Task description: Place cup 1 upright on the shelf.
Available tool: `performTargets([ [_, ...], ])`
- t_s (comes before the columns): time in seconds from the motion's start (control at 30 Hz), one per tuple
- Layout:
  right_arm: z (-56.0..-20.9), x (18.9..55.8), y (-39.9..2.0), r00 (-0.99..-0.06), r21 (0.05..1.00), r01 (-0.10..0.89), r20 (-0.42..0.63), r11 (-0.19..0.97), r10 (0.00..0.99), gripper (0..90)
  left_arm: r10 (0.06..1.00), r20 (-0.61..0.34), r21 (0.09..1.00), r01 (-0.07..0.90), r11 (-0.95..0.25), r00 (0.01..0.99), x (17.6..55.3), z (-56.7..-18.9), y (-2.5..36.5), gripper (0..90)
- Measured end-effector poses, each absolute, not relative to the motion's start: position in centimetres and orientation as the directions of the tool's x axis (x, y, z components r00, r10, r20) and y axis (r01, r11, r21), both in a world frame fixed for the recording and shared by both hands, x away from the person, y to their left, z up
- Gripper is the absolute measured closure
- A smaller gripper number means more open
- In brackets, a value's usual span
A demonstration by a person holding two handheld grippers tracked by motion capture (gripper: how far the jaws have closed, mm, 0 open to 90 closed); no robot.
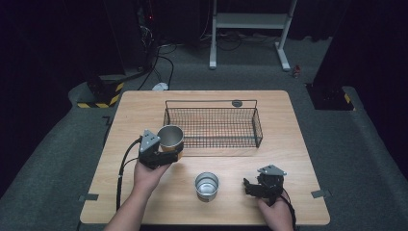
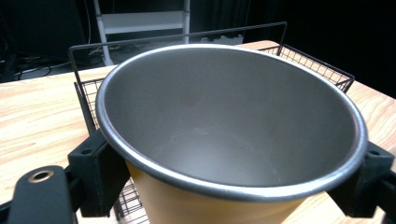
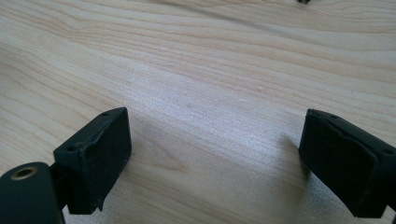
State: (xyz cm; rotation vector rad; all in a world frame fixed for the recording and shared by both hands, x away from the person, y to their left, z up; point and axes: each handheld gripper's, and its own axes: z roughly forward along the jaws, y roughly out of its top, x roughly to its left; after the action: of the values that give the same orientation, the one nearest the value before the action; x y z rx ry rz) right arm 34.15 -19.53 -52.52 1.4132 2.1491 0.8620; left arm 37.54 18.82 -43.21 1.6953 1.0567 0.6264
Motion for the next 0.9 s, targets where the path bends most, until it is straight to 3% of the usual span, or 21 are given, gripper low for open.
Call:
performTargets([
  [0.9, -52.5, 34.4, -19.4, -0.424, 0.696, 0.647, -0.011, 0.311, 0.906, 9.2, 0.889, -0.106, 0.939, 0.340, -0.058, 0.445, 39.1, -40.1, 17.5, 14.4],
])
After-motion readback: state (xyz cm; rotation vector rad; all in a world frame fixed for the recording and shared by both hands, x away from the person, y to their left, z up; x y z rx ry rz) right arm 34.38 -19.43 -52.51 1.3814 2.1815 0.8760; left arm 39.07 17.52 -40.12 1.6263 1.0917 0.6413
